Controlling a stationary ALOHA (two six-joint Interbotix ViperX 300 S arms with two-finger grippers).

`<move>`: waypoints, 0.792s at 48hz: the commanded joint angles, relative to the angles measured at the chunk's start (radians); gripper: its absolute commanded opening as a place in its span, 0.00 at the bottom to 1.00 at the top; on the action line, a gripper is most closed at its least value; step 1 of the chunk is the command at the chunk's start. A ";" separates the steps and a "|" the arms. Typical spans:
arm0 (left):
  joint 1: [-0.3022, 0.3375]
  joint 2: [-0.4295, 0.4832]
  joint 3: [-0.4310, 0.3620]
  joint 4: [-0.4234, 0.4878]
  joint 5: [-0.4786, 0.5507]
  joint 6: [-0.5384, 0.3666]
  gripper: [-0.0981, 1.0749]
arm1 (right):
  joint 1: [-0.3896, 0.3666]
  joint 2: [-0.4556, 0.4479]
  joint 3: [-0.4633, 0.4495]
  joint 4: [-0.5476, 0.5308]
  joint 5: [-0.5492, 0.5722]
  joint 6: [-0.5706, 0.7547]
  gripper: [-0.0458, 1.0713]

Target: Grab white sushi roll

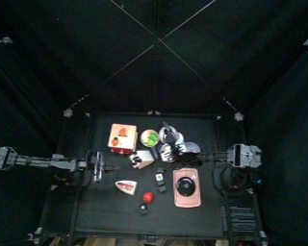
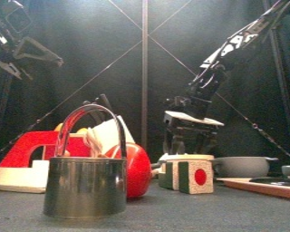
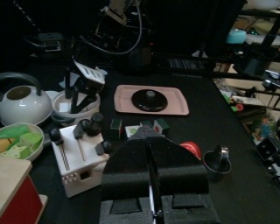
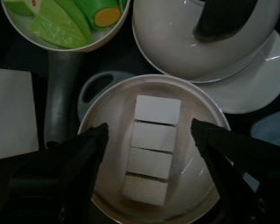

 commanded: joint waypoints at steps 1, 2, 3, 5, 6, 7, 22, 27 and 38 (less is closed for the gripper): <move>0.002 0.005 -0.012 -0.002 -0.005 0.000 0.09 | -0.005 -0.014 -0.006 0.002 0.000 -0.002 0.97; 0.000 0.005 -0.012 -0.002 -0.005 0.000 0.09 | -0.005 -0.012 -0.005 0.002 0.000 -0.002 0.97; 0.002 0.005 -0.012 -0.002 -0.005 0.000 0.09 | -0.005 -0.012 -0.005 0.002 0.000 -0.002 0.97; 0.002 0.003 -0.012 -0.002 -0.003 0.000 0.09 | -0.005 -0.008 -0.003 0.006 0.000 -0.002 0.97; 0.002 0.003 -0.012 -0.002 -0.005 0.000 0.08 | -0.006 -0.006 -0.003 0.008 0.000 -0.002 0.97; 0.002 0.005 -0.012 -0.002 -0.003 0.000 0.09 | -0.006 -0.003 -0.002 0.009 0.000 -0.002 0.97; 0.002 0.005 -0.012 -0.002 -0.003 0.000 0.09 | -0.006 0.018 0.002 0.011 -0.008 -0.002 0.97; 0.002 0.005 -0.012 -0.002 -0.003 0.000 0.09 | -0.005 0.020 0.000 0.014 -0.008 0.000 0.97; 0.002 0.005 -0.012 -0.002 -0.003 0.000 0.09 | -0.003 0.029 0.000 0.015 -0.008 0.002 0.97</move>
